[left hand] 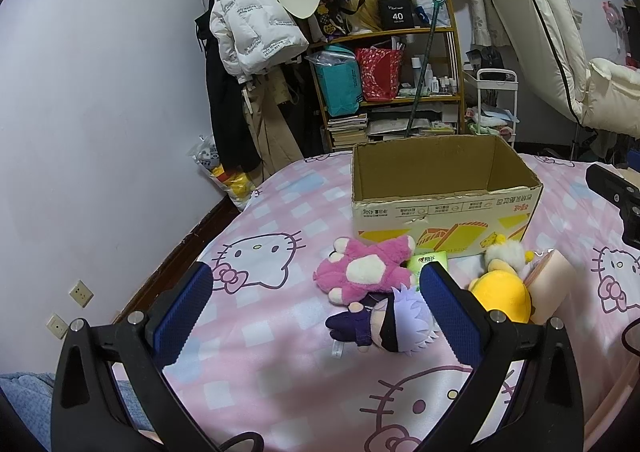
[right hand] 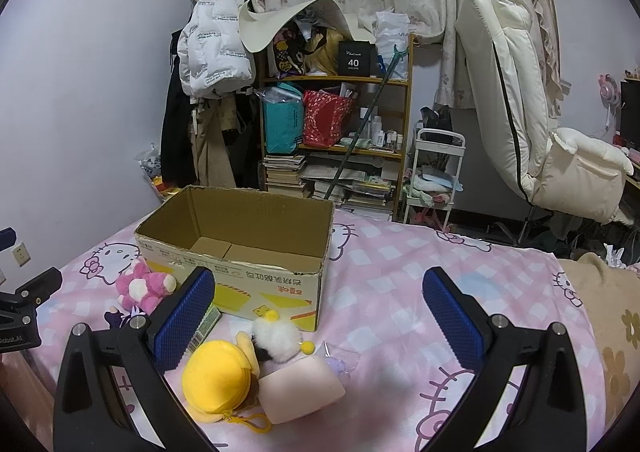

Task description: Organize soft objects

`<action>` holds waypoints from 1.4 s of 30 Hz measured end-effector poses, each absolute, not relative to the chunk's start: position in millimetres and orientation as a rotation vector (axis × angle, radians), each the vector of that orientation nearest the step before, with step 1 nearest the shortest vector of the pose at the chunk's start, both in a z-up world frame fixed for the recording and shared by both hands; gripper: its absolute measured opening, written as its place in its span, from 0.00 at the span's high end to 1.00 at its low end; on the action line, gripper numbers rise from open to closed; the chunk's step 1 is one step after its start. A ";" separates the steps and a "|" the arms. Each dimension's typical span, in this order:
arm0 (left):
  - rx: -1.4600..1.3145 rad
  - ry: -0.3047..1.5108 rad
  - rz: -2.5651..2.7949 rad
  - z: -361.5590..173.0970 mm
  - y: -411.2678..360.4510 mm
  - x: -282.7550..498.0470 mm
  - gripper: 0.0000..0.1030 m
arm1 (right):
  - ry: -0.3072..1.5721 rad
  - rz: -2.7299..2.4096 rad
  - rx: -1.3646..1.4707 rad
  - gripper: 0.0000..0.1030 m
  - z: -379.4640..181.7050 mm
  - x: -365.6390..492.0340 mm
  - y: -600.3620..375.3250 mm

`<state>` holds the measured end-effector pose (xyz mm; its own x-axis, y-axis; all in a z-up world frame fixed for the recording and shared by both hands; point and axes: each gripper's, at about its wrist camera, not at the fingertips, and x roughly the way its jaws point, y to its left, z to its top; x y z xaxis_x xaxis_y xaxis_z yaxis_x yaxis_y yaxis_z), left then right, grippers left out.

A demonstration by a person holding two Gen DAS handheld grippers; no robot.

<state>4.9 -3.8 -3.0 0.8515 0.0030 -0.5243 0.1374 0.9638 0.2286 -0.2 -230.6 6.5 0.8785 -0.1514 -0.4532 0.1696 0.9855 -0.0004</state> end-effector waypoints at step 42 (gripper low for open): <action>0.215 0.850 -0.174 -53.0 -45.3 73.3 0.01 | 0.782 -0.195 0.125 0.00 -37.3 57.7 -245.0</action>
<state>73.3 -45.3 -53.0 0.6483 -0.0664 -0.7585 0.2370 0.9643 0.1182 57.7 -245.0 -37.3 0.6927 -0.1279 -0.7098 0.2203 0.9746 0.0394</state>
